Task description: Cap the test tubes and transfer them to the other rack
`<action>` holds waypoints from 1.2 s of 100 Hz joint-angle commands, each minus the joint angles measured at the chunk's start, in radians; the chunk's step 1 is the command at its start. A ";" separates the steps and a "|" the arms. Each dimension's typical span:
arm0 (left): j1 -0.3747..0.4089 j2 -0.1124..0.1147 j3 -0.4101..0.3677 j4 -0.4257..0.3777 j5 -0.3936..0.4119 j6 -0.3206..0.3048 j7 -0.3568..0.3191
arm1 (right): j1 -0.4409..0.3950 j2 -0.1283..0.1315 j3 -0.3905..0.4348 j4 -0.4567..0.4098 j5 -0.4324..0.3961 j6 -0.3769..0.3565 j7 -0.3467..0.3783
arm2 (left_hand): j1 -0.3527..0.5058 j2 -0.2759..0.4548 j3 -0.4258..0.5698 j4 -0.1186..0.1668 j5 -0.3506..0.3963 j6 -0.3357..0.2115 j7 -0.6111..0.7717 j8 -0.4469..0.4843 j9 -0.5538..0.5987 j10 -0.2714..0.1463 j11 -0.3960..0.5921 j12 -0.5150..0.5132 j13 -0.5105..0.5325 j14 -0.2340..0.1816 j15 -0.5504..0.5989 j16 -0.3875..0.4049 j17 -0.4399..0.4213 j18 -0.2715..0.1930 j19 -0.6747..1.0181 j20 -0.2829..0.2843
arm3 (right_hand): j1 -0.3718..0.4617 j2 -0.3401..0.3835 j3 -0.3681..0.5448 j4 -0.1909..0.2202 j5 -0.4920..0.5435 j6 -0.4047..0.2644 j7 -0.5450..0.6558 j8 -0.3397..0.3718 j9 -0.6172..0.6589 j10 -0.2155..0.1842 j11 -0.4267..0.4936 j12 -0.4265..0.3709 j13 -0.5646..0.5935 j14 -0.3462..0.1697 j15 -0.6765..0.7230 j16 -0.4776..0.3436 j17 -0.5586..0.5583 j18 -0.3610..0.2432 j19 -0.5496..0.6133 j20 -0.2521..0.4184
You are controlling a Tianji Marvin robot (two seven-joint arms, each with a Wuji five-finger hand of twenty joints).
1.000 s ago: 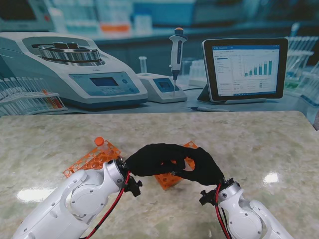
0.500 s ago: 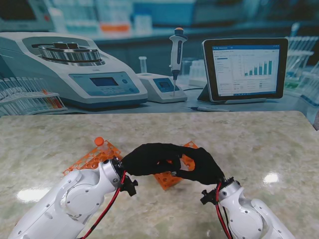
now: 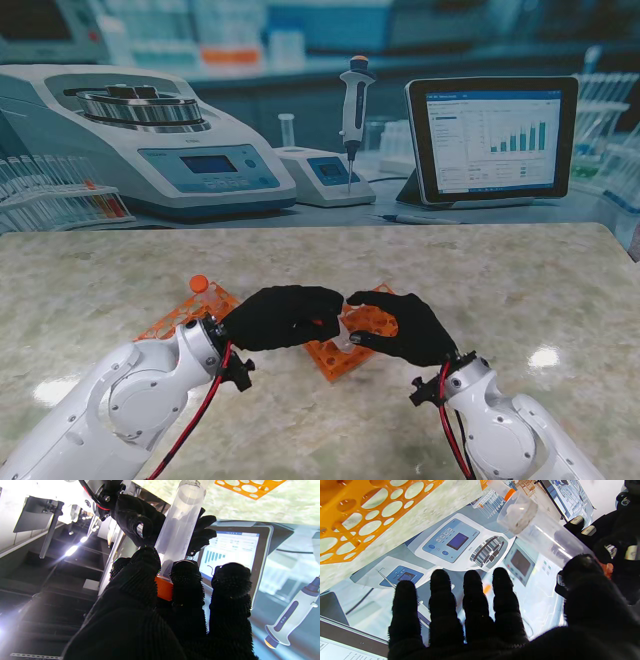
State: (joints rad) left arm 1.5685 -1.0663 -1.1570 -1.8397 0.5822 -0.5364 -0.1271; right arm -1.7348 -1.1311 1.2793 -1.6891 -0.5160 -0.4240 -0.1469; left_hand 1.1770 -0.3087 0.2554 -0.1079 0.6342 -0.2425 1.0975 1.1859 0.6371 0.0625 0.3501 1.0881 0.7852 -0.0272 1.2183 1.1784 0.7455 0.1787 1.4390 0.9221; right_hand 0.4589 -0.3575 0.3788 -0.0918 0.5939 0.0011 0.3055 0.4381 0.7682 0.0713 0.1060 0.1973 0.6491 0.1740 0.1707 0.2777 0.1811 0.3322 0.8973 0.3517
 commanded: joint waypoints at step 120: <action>0.144 0.013 -0.223 -0.014 0.098 -0.005 -0.009 | 0.339 0.099 -0.084 -0.021 0.167 0.188 0.575 | 0.114 0.222 0.315 0.061 0.071 0.047 0.168 0.054 0.235 -0.075 0.397 0.047 0.011 -0.116 0.016 0.005 -0.014 0.025 -0.009 0.052 | -0.013 0.053 -0.009 0.017 0.048 -0.061 0.041 0.067 0.044 -0.016 0.022 0.060 0.034 -0.041 -0.008 0.026 -0.008 0.017 0.009 -0.013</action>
State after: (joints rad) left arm 1.7021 -1.0584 -1.3710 -1.8475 0.6775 -0.5422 -0.1329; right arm -1.4100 -1.0309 1.2034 -1.7129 -0.3475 -0.2446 0.4251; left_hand 1.1770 -0.3087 0.2555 -0.1079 0.6346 -0.2428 1.0975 1.1862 0.6373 0.0628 0.3502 1.0881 0.7852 -0.0272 1.2199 1.1784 0.7341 0.1837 1.4347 0.9226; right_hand 0.4583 -0.3331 0.3819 -0.0916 0.6260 -0.0363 0.3418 0.4921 0.8001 0.0713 0.1310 0.2522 0.6611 0.1597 0.1764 0.2909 0.1801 0.3314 0.8958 0.3517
